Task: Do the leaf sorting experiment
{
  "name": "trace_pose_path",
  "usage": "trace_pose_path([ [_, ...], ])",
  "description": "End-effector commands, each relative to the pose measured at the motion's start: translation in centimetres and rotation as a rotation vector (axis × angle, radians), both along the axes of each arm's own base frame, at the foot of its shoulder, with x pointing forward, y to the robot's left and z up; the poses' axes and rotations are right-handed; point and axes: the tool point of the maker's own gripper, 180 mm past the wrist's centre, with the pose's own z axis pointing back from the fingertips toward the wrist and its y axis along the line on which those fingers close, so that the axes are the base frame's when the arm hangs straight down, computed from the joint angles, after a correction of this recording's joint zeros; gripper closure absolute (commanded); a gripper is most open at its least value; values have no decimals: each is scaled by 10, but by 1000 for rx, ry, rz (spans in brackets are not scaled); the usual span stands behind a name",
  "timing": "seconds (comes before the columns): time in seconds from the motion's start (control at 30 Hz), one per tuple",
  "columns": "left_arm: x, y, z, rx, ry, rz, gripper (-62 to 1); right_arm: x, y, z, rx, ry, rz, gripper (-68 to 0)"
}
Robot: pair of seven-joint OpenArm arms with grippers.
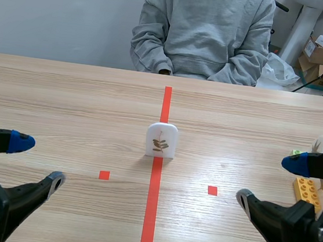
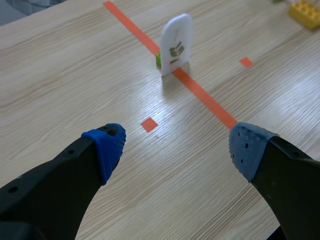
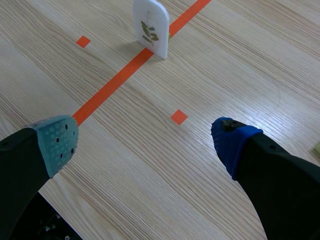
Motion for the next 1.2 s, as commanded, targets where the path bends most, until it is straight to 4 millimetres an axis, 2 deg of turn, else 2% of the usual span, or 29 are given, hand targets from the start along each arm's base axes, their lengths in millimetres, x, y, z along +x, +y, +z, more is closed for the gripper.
trace_pose_path([
  [0.0,11,-1,10,-8,-51,2,-454,4,1,11,16,-40,11,-542],
  [0.17,28,2,5,21,-71,-48,-454,4,1,11,15,-39,11,-542],
  [0.3,40,-1,-10,40,-55,-114,-454,4,1,11,15,-39,11,-542],
  [0.5,72,-10,-34,49,-36,-167,-454,4,1,10,11,-38,11,-542],
  [0.67,96,-31,-54,64,-7,-236,-455,4,1,10,7,-36,11,-542],
  [0.83,115,-52,-63,75,4,-288,-455,4,-1,7,-13,-34,12,-542],
  [1.17,139,-100,-83,102,28,-369,-455,3,-3,4,-38,-32,14,-542],
])
